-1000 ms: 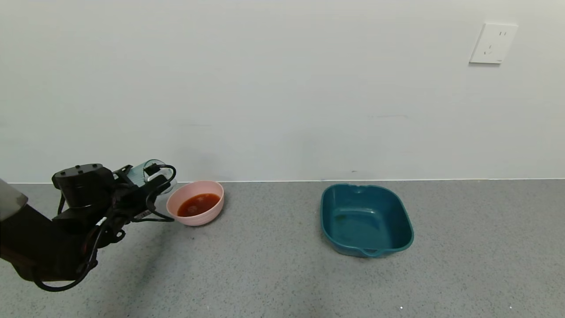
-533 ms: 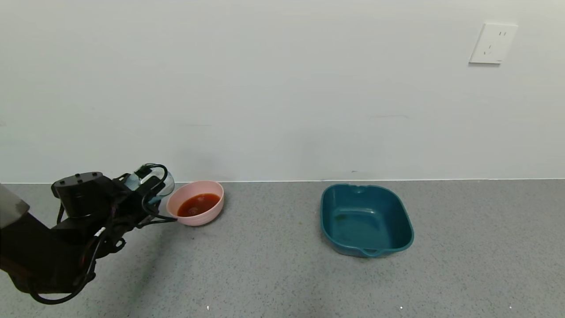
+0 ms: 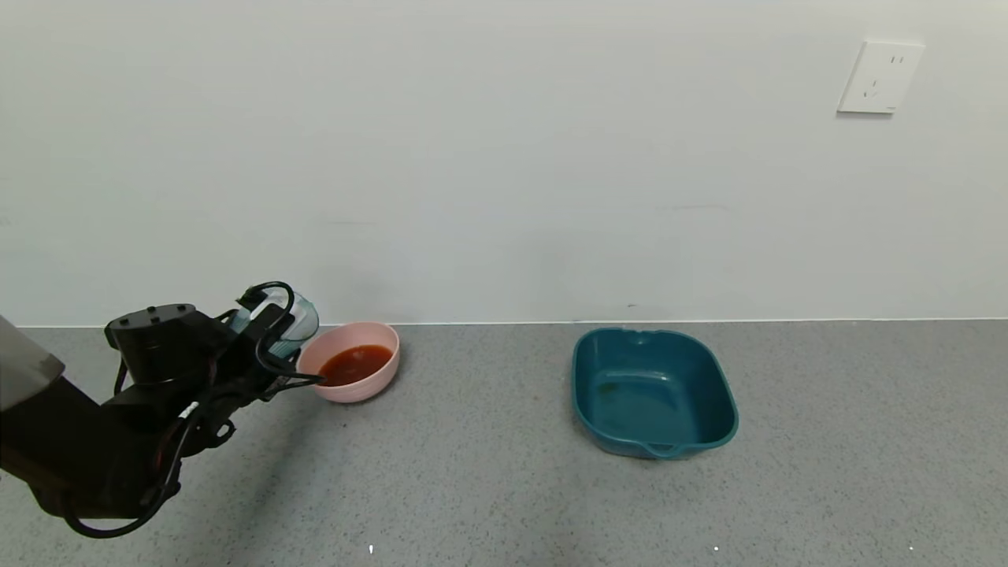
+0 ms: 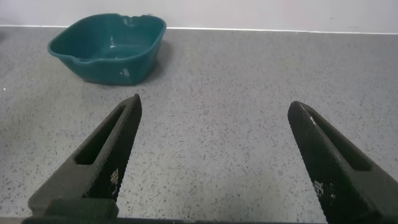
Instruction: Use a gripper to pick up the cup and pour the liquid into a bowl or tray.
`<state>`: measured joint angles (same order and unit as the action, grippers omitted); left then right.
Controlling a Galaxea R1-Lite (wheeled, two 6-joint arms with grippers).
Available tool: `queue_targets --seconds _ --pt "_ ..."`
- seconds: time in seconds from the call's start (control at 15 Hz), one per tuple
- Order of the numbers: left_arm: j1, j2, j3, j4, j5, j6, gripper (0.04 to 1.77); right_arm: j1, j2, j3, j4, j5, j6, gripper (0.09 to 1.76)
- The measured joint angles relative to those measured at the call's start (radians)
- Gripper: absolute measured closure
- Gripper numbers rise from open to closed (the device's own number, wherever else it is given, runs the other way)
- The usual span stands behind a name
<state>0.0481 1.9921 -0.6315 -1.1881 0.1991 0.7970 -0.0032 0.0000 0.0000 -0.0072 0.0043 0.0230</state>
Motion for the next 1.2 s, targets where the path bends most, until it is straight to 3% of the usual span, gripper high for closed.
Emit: queue_targets --seconds 0.33,0.73,0.87,1.2 --pt "-0.030 -0.029 -0.069 0.055 0.013 -0.069 0.50 0.000 0.000 0.000 0.000 0.000 0.000 0.14" --pt "-0.106 -0.148 -0.225 0.401 0.012 -0.305 0.50 0.000 0.000 0.000 0.000 0.000 0.000 0.14" --pt "-0.136 -0.192 -0.270 0.495 -0.024 -0.403 0.50 0.000 0.000 0.000 0.000 0.001 0.000 0.14" --pt "-0.192 -0.244 -0.284 0.524 -0.170 -0.548 0.50 0.000 0.000 0.000 0.000 0.000 0.000 0.14"
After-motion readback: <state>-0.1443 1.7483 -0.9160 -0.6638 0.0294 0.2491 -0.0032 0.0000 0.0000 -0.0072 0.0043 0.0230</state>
